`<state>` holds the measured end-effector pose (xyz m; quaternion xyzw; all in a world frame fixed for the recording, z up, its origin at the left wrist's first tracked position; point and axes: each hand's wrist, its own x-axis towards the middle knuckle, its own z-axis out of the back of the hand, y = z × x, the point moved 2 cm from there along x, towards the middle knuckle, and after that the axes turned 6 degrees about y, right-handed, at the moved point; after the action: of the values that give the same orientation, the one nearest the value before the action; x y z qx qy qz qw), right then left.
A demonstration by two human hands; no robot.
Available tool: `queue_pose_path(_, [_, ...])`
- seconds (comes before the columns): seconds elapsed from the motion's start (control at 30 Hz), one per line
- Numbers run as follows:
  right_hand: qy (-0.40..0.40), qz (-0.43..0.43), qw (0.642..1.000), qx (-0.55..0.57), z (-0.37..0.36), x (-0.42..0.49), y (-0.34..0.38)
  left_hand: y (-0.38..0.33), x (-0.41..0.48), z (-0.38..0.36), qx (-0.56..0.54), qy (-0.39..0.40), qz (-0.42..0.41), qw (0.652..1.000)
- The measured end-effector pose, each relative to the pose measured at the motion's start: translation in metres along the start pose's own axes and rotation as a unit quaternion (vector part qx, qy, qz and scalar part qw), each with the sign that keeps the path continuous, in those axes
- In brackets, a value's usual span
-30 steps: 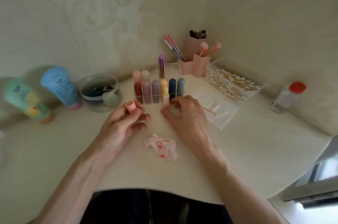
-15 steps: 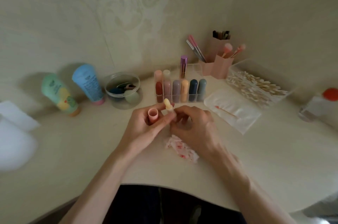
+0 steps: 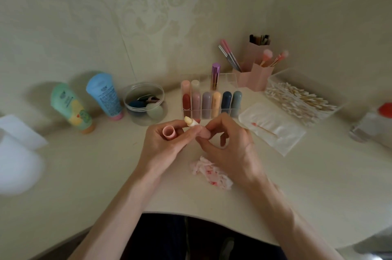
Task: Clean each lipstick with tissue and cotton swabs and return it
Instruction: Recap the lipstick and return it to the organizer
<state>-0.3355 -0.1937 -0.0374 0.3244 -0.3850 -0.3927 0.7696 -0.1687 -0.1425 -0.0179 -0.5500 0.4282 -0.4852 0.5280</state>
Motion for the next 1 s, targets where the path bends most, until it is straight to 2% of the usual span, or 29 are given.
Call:
queue_pose_path(0.1, [0.030,-0.013,0.997,0.076,-0.002,0.000,0.003,-0.003,-0.001,-0.001,-0.030,0.005,0.016,0.999])
queue_pose_path(0.2, [0.049,0.009,0.995,0.088,-0.003,-0.001,0.010,0.003,0.000,0.002,-0.053,-0.050,0.037,0.997])
queue_pose_path(0.27, [0.050,0.005,0.995,0.089,-0.002,-0.001,0.009,0.004,0.000,0.002,-0.047,-0.060,0.040,0.996])
queue_pose_path(0.4, [0.025,0.005,0.998,0.059,0.000,-0.002,0.006,0.004,0.000,0.002,-0.033,-0.042,0.029,0.998])
queue_pose_path(0.6, [-0.025,0.057,0.998,0.012,0.001,-0.005,0.010,-0.006,-0.003,-0.005,-0.029,-0.015,0.014,0.999])
queue_pose_path(0.8, [-0.032,0.091,0.995,-0.017,0.000,-0.006,0.011,-0.004,-0.003,-0.007,-0.042,-0.051,0.021,0.998])
queue_pose_path(1.0, [-0.057,0.153,0.984,-0.075,-0.003,-0.008,0.009,-0.008,-0.004,-0.011,-0.042,-0.036,0.017,0.998])
